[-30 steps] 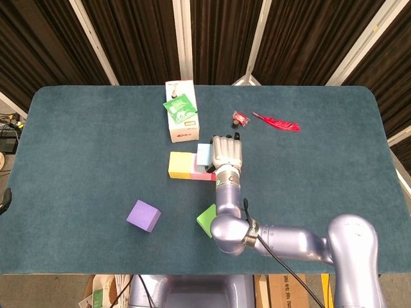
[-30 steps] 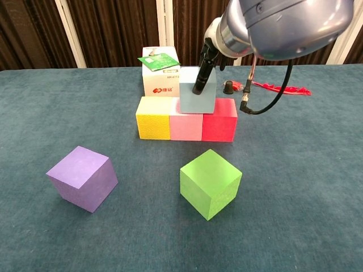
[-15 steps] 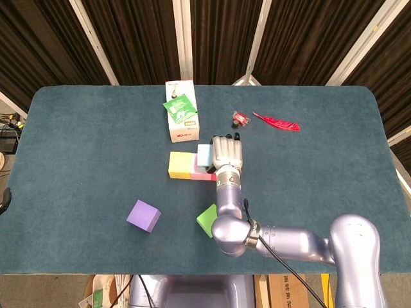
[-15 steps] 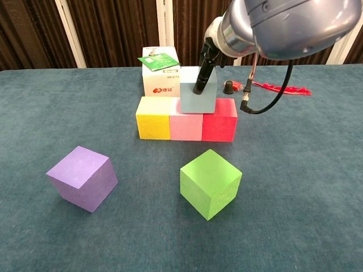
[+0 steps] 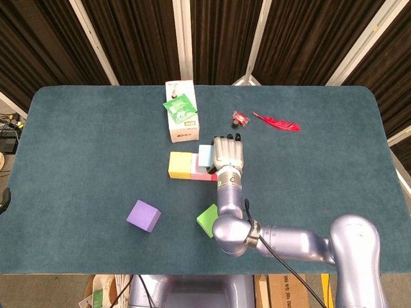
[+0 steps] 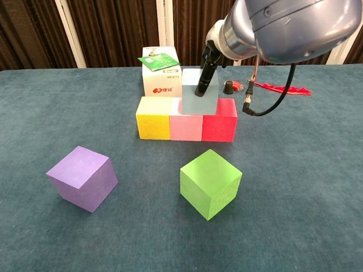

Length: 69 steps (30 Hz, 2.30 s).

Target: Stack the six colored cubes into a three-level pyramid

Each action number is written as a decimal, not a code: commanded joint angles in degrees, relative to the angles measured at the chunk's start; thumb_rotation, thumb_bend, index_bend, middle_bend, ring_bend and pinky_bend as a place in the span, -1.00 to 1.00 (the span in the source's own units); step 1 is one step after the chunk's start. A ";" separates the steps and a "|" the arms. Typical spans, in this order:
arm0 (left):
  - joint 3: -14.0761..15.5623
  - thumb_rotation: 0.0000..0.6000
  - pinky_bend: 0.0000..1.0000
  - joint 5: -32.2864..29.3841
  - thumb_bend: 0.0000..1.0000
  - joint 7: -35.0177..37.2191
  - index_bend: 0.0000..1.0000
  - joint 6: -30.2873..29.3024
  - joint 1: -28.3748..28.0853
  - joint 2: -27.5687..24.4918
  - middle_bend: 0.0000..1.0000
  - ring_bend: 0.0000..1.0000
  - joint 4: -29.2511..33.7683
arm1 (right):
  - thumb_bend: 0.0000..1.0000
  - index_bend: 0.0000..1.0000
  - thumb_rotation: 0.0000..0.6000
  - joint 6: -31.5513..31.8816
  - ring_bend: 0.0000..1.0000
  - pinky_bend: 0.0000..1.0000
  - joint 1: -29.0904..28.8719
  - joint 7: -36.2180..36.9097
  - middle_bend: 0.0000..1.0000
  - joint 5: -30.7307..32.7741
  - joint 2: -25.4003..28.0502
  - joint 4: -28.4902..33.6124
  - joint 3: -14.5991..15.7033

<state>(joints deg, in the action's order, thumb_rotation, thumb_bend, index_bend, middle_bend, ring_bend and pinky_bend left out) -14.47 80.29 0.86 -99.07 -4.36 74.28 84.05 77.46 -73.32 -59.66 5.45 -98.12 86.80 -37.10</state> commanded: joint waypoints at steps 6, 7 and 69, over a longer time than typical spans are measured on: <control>-0.03 1.00 -1.00 -0.06 -0.18 -0.15 -0.56 0.08 -0.05 0.08 -0.86 -1.00 -0.09 | -0.33 -0.29 1.00 -0.23 -0.75 -1.00 0.14 -0.01 -0.47 0.00 0.11 0.21 -0.13; -0.04 1.00 -1.00 -0.06 -0.18 -0.17 -0.56 0.09 -0.06 0.10 -0.86 -1.00 -0.11 | -0.33 -0.30 1.00 -0.25 -0.75 -1.00 0.14 -0.05 -0.47 0.01 0.12 0.22 -0.12; -0.94 1.00 -1.00 -1.26 -0.18 0.50 -0.57 0.02 0.21 -0.05 -0.86 -1.00 0.44 | -0.33 -0.37 1.00 1.64 -0.70 -1.00 -0.65 1.32 -0.36 -1.09 0.53 4.04 -0.48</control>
<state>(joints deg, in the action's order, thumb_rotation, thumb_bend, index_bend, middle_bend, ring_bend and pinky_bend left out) -15.41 79.03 1.36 -99.06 -4.14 74.24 84.49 79.09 -74.04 -58.31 4.31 -97.66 90.73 -37.60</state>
